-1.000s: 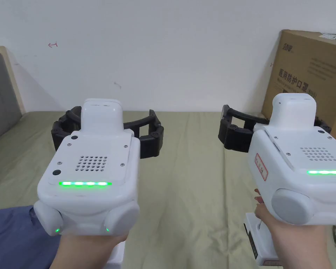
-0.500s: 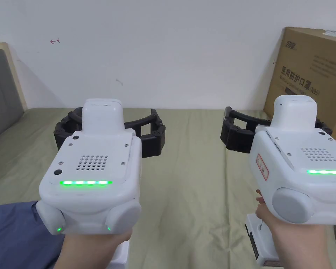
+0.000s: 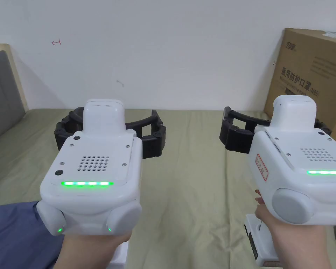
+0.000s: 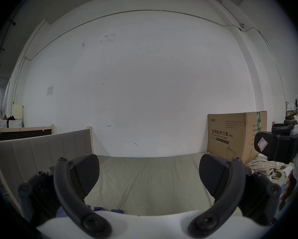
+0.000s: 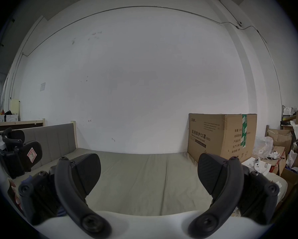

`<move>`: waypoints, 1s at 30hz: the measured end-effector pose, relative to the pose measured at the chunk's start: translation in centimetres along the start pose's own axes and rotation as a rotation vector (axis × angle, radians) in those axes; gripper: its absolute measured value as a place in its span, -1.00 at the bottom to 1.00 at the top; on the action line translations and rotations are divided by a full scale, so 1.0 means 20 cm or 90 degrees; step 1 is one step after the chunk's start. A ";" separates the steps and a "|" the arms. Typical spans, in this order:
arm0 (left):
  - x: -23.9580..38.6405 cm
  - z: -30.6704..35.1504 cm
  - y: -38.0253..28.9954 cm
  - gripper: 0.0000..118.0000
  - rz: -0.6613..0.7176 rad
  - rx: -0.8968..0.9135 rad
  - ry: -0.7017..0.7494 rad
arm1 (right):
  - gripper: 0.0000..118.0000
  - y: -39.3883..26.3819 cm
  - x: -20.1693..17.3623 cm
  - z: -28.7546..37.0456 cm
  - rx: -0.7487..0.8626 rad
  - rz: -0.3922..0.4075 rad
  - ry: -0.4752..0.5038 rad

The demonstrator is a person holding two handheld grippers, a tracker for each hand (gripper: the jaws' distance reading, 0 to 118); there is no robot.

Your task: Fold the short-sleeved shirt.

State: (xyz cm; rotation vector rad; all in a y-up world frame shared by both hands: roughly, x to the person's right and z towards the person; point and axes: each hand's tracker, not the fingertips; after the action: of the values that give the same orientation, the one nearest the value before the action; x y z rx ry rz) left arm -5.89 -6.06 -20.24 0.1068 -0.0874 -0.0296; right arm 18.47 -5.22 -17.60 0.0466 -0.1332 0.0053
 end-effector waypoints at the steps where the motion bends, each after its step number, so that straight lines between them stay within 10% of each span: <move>1: 0.00 0.00 0.00 0.96 0.001 0.001 0.001 | 0.94 0.00 0.00 0.00 0.001 -0.001 0.000; 30: 0.00 0.00 0.03 0.96 -0.006 0.006 0.006 | 0.94 0.02 0.00 0.00 0.001 -0.002 0.000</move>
State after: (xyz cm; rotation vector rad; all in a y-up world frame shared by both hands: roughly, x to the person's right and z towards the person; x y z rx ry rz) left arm -5.92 -5.42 -20.09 0.1170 -0.0779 -0.0387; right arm 18.54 -4.85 -17.58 0.0489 -0.1334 0.0026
